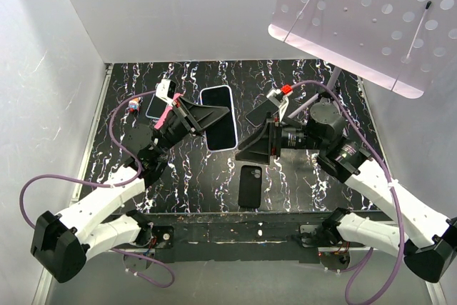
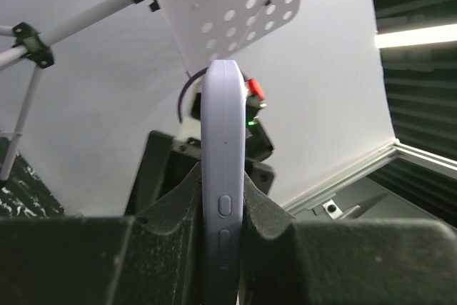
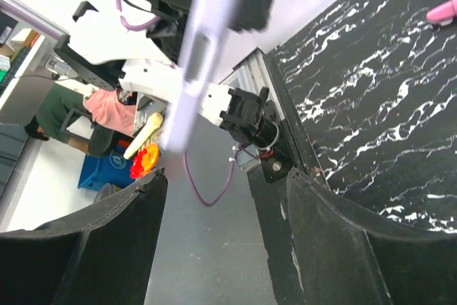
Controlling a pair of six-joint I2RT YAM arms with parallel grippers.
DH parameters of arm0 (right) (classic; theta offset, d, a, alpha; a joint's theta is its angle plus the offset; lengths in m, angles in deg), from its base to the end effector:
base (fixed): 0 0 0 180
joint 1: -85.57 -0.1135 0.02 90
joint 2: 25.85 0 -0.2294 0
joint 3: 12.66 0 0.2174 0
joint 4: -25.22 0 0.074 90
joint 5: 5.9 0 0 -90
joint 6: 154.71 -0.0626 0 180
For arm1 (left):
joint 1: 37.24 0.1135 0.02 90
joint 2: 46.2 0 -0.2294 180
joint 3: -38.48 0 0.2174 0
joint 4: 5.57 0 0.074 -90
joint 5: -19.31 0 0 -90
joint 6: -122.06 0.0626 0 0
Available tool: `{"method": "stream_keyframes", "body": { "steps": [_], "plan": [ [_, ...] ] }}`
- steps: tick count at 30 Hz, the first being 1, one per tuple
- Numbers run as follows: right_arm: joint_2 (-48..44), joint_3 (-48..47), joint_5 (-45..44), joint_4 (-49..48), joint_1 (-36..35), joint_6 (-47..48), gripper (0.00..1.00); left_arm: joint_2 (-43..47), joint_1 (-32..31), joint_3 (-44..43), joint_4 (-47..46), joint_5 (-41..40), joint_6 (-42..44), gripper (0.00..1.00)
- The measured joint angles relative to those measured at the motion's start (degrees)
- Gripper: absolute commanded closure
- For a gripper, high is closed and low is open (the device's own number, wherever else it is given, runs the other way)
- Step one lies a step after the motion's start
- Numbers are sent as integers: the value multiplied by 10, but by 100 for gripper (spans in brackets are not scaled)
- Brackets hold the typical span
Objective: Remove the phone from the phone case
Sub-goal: Remove the phone case from the phone.
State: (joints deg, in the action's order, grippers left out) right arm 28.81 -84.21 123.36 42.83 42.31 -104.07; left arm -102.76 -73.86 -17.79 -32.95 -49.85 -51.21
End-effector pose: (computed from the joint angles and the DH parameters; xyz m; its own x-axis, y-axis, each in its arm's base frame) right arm 0.1315 0.1781 0.3623 -0.6358 0.0759 -0.7681 -0.7608 0.1061 0.6403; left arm 0.1705 -0.1544 0.3642 -0.7633 -0.5891 -0.2652 0.4581 -0.2040 -0.8652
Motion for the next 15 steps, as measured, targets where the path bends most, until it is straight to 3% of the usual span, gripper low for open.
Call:
{"method": "stream_keyframes", "body": {
  "steps": [7,11,15],
  "plan": [
    [36,-47,12,-32,0,-21,44,-10,1,0,16,0,4,100],
    [54,-52,23,-49,0,-31,60,-10,1,0,19,0,7,100],
    [62,-52,37,-58,0,-40,62,-10,2,0,29,0,10,100]
  ]
}}
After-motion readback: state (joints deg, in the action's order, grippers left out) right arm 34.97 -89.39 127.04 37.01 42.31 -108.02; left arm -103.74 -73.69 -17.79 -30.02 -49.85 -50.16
